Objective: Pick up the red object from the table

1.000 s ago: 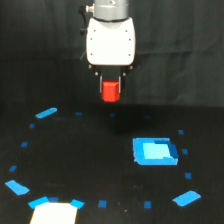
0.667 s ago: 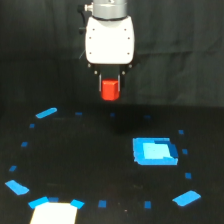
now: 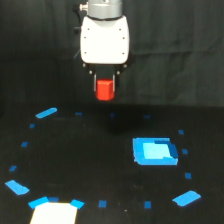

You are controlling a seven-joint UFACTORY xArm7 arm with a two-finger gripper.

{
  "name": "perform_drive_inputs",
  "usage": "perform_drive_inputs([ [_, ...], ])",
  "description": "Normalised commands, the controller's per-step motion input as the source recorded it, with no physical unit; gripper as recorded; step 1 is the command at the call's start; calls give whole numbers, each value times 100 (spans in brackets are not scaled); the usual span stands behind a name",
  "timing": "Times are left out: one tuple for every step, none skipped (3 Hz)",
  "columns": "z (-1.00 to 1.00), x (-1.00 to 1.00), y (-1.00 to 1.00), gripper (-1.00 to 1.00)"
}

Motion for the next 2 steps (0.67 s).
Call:
perform_drive_inputs([
  [40, 10, 19, -100],
  [-20, -29, -31, -100],
])
